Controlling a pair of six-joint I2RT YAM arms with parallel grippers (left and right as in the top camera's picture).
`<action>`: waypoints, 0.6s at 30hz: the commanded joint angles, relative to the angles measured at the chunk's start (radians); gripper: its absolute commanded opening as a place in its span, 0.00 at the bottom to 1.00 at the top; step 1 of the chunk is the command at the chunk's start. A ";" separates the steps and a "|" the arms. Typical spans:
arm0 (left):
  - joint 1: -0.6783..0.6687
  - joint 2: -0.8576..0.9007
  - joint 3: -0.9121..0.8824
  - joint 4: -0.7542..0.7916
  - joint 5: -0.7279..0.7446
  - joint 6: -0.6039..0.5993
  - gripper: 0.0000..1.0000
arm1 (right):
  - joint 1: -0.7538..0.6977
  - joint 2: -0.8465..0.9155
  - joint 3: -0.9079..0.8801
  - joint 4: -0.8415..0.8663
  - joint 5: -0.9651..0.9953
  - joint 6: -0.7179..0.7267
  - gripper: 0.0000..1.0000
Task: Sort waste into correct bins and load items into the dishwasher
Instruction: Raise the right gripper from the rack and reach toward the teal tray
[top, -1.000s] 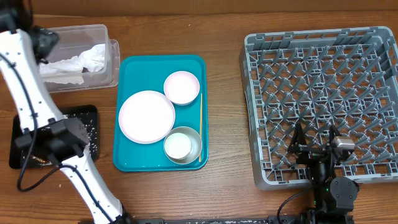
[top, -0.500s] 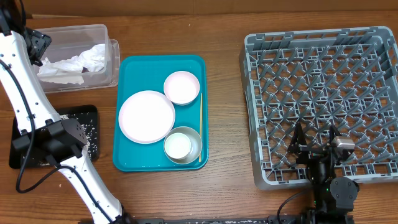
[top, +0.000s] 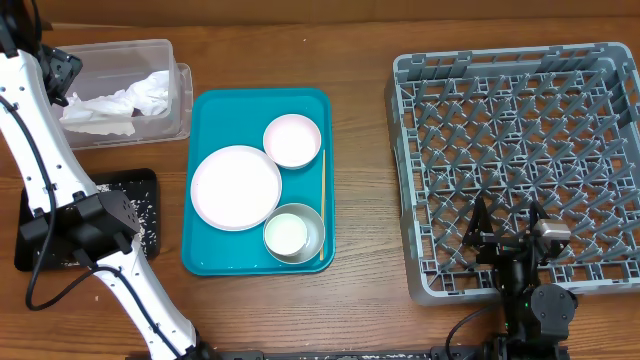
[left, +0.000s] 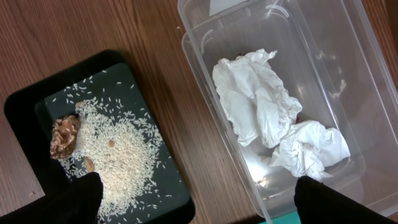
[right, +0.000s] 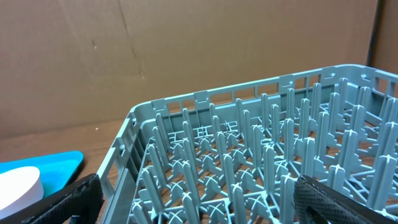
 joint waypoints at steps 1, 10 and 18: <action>-0.002 -0.024 0.018 -0.003 -0.021 -0.017 1.00 | -0.004 -0.008 -0.011 0.007 0.000 0.000 1.00; -0.002 -0.024 0.018 -0.003 -0.021 -0.017 1.00 | -0.003 -0.008 -0.011 0.069 -0.272 0.214 1.00; -0.002 -0.024 0.018 -0.003 -0.021 -0.017 1.00 | -0.003 -0.008 -0.011 0.132 -0.663 0.850 1.00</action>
